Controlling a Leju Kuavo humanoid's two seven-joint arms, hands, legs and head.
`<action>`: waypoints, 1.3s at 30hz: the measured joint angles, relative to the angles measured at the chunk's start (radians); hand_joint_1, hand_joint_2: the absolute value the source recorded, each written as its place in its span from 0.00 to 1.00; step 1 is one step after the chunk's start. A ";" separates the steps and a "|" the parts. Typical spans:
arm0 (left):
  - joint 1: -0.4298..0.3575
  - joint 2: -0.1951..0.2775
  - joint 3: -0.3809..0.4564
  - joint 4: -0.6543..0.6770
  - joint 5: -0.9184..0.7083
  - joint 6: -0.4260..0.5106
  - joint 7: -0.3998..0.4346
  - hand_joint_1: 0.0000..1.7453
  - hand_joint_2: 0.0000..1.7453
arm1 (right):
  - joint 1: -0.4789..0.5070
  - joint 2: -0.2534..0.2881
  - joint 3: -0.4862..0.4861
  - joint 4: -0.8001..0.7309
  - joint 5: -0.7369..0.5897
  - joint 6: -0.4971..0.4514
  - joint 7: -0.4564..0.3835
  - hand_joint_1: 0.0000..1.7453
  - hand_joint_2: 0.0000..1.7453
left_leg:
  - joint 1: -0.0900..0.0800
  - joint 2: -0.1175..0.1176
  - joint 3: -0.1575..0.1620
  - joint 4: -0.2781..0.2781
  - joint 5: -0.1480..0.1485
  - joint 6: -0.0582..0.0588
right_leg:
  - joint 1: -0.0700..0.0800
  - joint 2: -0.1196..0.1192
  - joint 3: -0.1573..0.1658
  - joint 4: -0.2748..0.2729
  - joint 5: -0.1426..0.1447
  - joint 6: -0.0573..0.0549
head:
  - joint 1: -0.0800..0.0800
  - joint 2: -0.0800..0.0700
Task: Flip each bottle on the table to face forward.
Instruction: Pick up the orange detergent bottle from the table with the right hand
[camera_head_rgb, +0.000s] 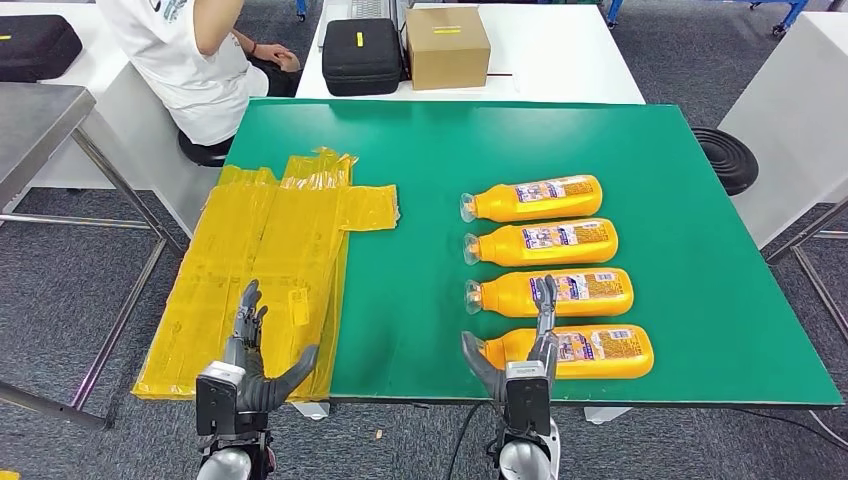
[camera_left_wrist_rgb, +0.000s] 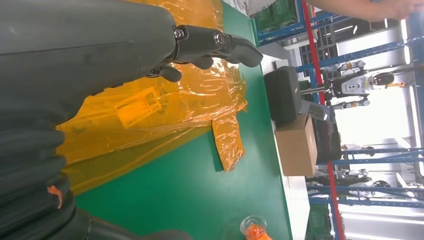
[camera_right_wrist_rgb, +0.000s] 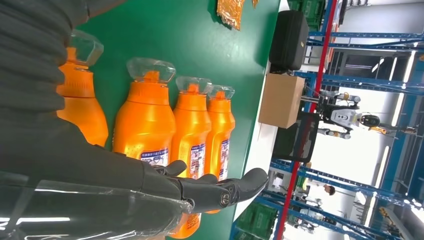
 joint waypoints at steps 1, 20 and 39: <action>0.000 0.000 0.000 0.000 0.000 -0.002 0.000 0.00 1.00 | 0.001 0.000 0.000 0.000 -0.002 -0.001 0.000 0.00 1.00 | 0.000 0.000 0.000 0.000 0.000 0.000 | 0.000 0.000 0.000 0.000 0.000 0.000 | 0.000 0.000; 0.000 0.000 0.012 0.003 0.002 -0.036 -0.004 0.00 1.00 | 0.062 -0.099 -0.035 -0.148 0.313 0.281 0.226 0.00 1.00 | 0.000 0.000 0.000 0.000 0.000 0.000 | -0.001 0.000 0.000 0.000 0.000 0.000 | 0.000 0.000; -0.012 -0.006 0.091 0.006 0.027 -0.066 0.000 0.00 1.00 | -0.004 -0.231 -0.058 -0.251 0.352 0.568 0.397 0.00 1.00 | -0.001 0.000 0.000 0.000 0.000 0.000 | -0.001 0.000 0.000 0.000 0.001 0.001 | 0.000 0.000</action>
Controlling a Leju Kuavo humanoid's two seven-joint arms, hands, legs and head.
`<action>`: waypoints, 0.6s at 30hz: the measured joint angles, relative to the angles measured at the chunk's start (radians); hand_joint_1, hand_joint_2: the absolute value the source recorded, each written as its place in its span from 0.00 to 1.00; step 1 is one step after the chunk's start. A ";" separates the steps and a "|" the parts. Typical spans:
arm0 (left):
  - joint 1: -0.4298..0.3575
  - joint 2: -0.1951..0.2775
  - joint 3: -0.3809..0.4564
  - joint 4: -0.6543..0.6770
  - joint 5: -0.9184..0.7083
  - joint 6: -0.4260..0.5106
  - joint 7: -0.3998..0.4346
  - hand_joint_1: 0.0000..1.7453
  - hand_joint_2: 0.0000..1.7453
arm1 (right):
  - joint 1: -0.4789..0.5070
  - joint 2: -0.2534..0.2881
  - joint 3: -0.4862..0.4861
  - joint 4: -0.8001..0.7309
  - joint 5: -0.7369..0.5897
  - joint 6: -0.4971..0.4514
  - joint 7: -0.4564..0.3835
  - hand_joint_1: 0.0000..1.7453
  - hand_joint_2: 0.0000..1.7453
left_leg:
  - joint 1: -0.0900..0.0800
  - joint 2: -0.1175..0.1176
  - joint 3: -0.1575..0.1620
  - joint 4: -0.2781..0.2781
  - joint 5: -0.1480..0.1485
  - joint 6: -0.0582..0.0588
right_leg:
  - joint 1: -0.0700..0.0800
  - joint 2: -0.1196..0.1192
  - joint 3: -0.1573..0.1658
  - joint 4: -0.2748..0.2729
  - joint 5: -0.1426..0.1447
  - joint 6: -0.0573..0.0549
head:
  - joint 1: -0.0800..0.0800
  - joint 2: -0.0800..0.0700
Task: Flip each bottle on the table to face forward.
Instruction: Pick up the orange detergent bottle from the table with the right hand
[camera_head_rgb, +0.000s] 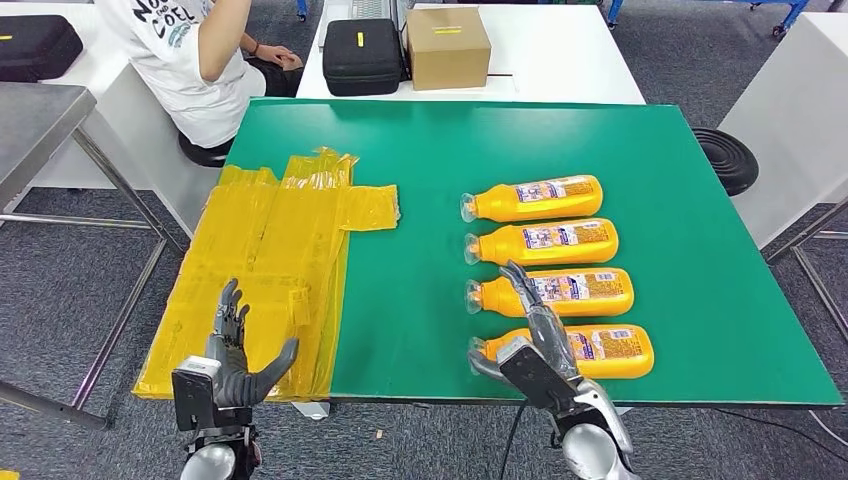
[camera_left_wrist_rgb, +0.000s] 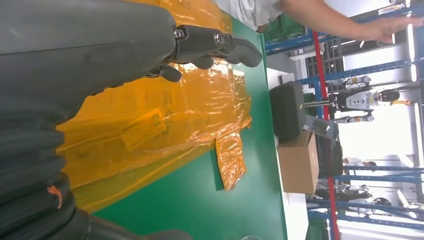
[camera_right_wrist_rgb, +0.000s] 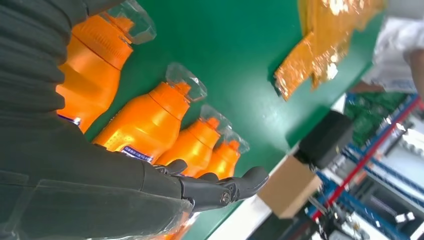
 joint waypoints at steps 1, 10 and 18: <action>-0.002 0.000 0.003 0.001 -0.001 0.000 0.000 0.00 1.00 | -0.001 -0.007 0.000 0.000 0.001 0.017 0.010 0.00 1.00 | 0.000 0.000 0.000 0.000 0.000 0.000 | 0.000 0.000 0.000 0.000 0.000 0.000 | 0.000 0.000; -0.001 0.010 0.013 0.003 -0.137 0.024 -0.011 0.00 1.00 | 0.062 -0.080 0.001 -0.052 0.013 0.110 0.058 0.00 1.00 | 0.000 0.000 -0.001 0.000 0.000 0.000 | 0.000 0.000 -0.001 0.000 0.000 0.000 | 0.000 0.000; -0.017 0.022 0.013 0.002 -0.149 0.020 -0.011 0.00 1.00 | 0.084 -0.143 0.003 -0.117 -0.003 0.138 0.068 0.00 1.00 | -0.001 0.000 0.000 0.000 0.000 0.000 | -0.001 0.000 0.000 0.000 0.000 0.001 | 0.000 0.000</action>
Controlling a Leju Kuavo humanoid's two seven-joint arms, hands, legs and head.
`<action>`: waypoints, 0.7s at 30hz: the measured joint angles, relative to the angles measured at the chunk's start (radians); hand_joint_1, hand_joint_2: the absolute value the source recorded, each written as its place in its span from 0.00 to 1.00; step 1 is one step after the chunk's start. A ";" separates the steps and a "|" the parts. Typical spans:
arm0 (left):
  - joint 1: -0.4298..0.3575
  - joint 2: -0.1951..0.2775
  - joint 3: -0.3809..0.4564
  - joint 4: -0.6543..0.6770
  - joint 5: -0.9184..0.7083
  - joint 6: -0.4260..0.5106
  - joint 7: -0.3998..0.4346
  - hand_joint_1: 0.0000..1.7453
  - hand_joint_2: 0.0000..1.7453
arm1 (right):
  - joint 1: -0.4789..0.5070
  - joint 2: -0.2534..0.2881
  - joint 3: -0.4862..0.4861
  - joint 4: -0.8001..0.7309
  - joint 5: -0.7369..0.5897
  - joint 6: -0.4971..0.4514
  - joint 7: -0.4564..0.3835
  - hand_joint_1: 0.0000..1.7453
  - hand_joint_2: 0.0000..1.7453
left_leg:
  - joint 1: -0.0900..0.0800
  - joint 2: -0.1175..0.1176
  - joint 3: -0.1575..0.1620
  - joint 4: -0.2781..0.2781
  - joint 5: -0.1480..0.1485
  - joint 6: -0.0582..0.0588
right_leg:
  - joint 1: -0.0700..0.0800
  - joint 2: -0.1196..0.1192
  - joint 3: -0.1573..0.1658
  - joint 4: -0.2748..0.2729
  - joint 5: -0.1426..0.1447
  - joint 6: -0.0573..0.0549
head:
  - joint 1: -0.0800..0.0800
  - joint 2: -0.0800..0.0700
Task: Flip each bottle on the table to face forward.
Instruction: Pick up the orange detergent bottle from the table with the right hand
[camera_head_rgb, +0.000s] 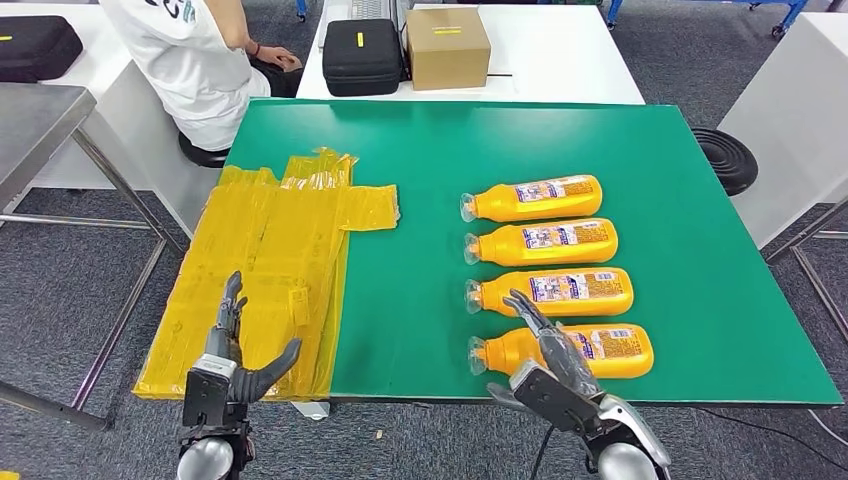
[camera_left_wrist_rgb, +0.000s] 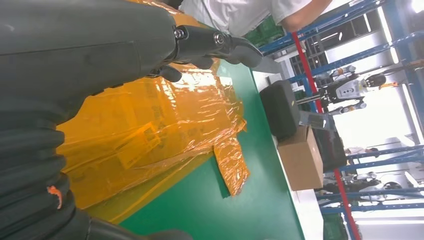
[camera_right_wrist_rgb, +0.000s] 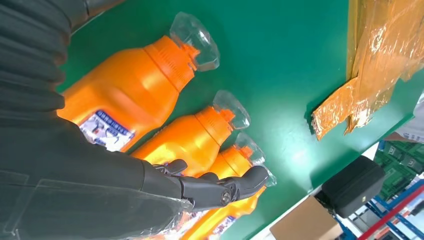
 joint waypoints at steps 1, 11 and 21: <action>0.001 0.001 0.000 -0.001 0.001 0.000 0.000 0.00 1.00 | 0.006 -0.004 0.002 -0.009 0.008 -0.003 0.000 0.00 1.00 | 0.000 0.000 0.000 0.000 0.000 0.000 | 0.000 0.000 0.000 0.000 0.000 0.000 | 0.000 0.000; 0.030 0.002 0.006 -0.018 0.001 0.000 -0.007 0.00 1.00 | 0.070 -0.036 0.027 -0.057 0.052 -0.049 0.031 0.00 1.00 | -0.001 0.000 -0.001 0.000 0.000 0.000 | -0.001 0.000 -0.001 0.000 0.000 0.000 | 0.000 0.000; 0.031 0.002 0.011 -0.018 0.004 -0.003 -0.008 0.00 1.00 | 0.057 -0.037 0.016 -0.007 0.107 -0.044 0.079 0.00 1.00 | -0.001 0.000 0.000 0.000 0.000 0.001 | -0.001 0.000 0.000 0.000 0.000 0.000 | 0.000 0.000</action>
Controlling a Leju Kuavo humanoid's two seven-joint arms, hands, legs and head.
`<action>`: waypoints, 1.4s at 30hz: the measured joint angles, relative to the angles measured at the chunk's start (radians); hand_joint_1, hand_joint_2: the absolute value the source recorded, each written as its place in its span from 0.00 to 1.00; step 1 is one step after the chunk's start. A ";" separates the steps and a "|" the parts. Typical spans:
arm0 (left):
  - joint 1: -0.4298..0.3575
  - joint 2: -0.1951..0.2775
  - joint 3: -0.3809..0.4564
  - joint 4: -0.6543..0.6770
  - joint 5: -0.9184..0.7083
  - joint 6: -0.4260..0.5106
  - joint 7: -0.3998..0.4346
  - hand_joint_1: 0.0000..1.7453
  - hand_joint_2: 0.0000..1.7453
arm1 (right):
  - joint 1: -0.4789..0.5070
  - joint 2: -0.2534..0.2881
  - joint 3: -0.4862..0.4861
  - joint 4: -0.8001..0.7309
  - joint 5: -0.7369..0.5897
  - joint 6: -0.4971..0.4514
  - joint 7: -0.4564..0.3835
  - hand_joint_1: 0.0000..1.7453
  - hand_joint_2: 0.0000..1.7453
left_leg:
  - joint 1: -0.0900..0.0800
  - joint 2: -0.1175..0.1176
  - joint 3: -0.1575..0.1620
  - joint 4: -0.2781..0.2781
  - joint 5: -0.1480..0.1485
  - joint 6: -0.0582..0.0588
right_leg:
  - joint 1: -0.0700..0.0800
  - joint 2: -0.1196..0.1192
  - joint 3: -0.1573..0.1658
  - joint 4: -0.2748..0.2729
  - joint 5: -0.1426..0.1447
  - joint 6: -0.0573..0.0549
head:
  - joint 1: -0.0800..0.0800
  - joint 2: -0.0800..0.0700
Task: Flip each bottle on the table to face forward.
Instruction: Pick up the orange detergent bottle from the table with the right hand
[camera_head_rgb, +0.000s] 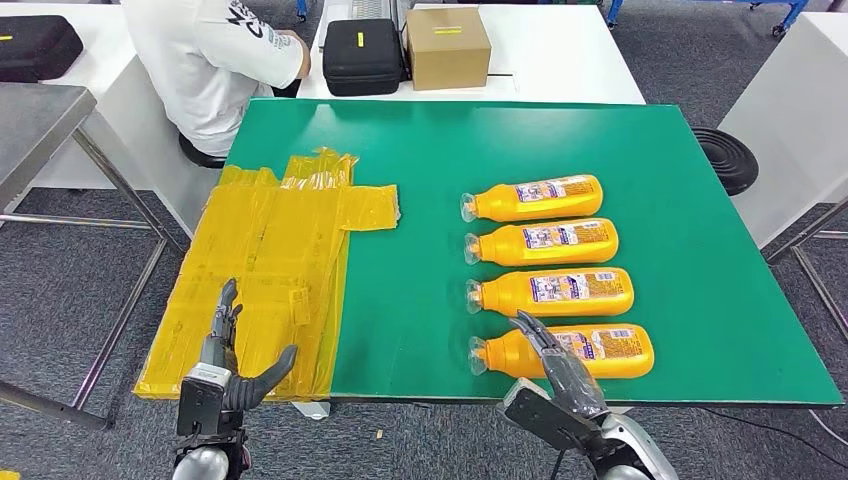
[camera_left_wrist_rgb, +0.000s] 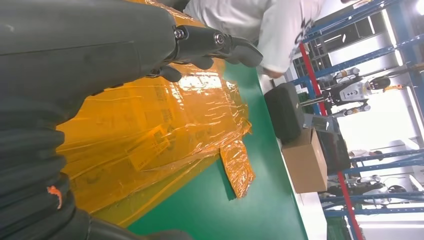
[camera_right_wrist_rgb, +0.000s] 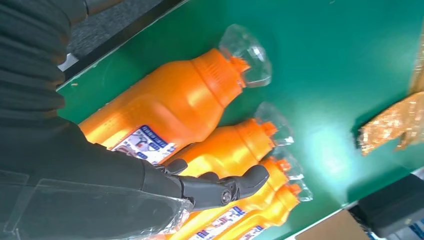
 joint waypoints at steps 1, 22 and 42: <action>0.000 0.000 0.000 0.000 0.000 0.000 0.000 0.00 1.00 | 0.000 0.000 -0.003 0.003 0.010 -0.003 0.002 0.00 1.00 | 0.000 0.000 0.000 0.000 0.000 0.000 | 0.000 0.000 0.000 0.000 0.000 0.000 | 0.000 0.000; -0.005 -0.002 0.000 0.001 -0.001 -0.015 0.000 0.00 1.00 | -0.006 0.011 -0.075 0.030 0.108 -0.025 0.022 0.00 1.00 | 0.000 0.000 0.000 0.000 0.000 0.000 | 0.000 0.000 0.000 0.000 0.000 0.000 | 0.000 0.000; -0.015 -0.002 0.000 0.005 0.009 -0.024 0.002 0.00 1.00 | -0.055 0.002 -0.146 0.124 0.115 -0.017 0.048 0.00 1.00 | -0.001 0.000 0.000 0.000 0.000 0.000 | -0.001 0.000 0.000 0.000 0.000 0.000 | 0.000 0.000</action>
